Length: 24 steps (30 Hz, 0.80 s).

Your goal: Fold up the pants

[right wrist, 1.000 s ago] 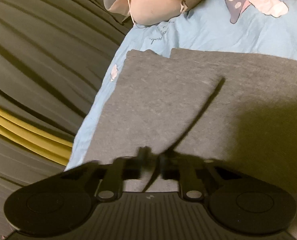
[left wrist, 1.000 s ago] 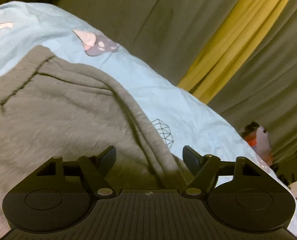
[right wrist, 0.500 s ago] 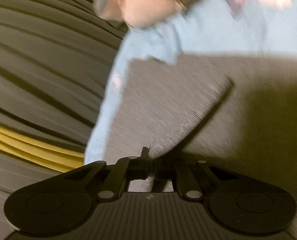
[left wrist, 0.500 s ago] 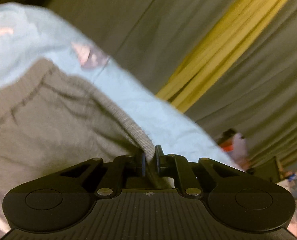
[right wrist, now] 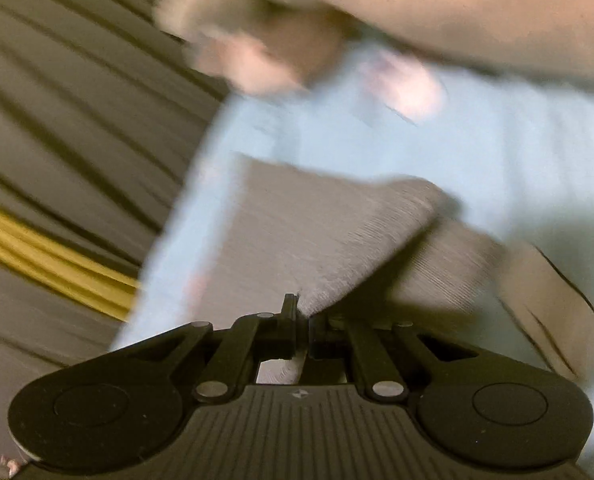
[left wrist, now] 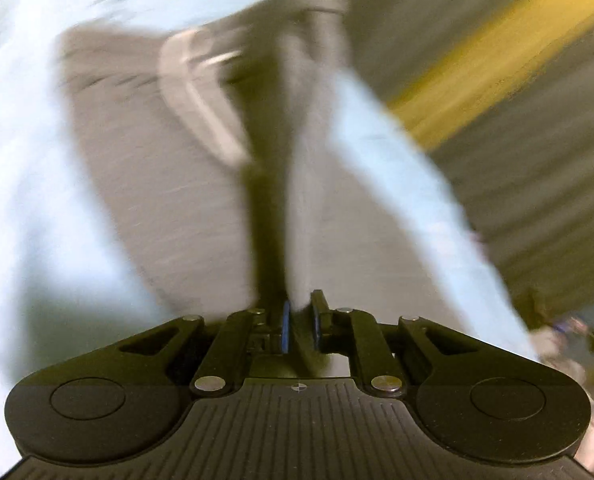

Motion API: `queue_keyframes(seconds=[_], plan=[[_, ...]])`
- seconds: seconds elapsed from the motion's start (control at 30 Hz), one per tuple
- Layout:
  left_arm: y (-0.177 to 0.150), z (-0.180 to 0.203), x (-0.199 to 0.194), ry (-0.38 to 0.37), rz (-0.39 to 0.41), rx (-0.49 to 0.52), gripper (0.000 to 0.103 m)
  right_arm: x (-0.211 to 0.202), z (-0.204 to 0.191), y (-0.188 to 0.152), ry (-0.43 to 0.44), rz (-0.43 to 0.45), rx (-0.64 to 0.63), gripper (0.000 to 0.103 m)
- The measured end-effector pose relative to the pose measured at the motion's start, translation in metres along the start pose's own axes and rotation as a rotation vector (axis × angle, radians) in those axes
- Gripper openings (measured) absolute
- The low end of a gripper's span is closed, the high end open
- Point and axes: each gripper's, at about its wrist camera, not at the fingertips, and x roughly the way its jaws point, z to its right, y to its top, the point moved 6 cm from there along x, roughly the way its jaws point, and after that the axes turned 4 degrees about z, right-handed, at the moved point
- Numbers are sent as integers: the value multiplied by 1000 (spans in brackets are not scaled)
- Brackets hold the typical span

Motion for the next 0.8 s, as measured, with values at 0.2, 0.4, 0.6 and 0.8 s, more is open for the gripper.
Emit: queue_keyframes(seconds=[0.2, 0.4, 0.6, 0.8], plan=[[36, -19, -24, 30, 201, -43, 79, 2, 3, -1, 21, -1, 14, 19], [64, -24, 0, 128, 224, -37, 85, 17, -7, 2, 35, 6, 45, 23], [80, -35, 8, 75, 200, -168, 13, 16, -10, 3, -30, 15, -6, 6], [85, -24, -46, -41, 373, -34, 10, -5, -21, 14, 97, 92, -1, 5]])
